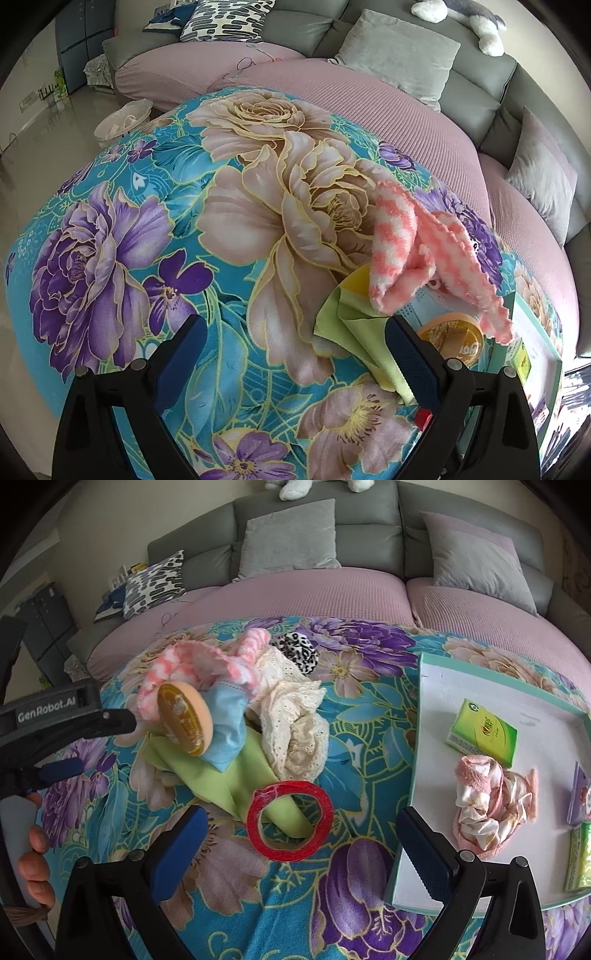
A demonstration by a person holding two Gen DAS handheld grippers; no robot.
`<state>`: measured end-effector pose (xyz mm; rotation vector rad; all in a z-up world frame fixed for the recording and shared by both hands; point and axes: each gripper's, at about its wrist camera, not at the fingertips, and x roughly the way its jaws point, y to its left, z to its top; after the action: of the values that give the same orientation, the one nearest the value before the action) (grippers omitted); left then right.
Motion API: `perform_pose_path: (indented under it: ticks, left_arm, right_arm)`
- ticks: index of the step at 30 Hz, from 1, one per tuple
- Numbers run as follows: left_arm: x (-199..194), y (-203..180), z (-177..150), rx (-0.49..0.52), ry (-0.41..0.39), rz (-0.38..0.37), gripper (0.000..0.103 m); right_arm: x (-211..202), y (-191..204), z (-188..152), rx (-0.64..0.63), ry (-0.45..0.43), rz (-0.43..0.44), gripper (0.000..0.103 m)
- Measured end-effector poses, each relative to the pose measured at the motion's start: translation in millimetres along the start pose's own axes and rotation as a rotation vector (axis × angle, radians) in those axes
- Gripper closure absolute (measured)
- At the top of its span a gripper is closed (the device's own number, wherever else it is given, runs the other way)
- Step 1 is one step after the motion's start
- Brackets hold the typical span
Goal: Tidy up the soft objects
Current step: 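Lower both open grippers toward the pile of baby items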
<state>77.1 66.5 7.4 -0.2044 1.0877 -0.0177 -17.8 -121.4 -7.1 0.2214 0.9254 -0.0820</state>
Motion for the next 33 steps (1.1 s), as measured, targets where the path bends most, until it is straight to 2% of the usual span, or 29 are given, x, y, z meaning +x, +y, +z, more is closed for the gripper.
perform_pose_path:
  ticks: [9,21,33]
  left_arm:
    - [-5,-4,0,-0.002,-0.01,-0.029,0.006]
    - [-13,-11,-2,0.011,-0.022,-0.108,0.006]
    - [-19,-41,-8,0.135,-0.033,-0.171,0.006]
  right_arm:
    - [10,0,-2,0.007,0.029,0.029,0.001]
    - [24,-6,-4,0.033,0.069,0.045,0.021]
    - [26,-6,-4,0.027,0.074,0.027,0.025]
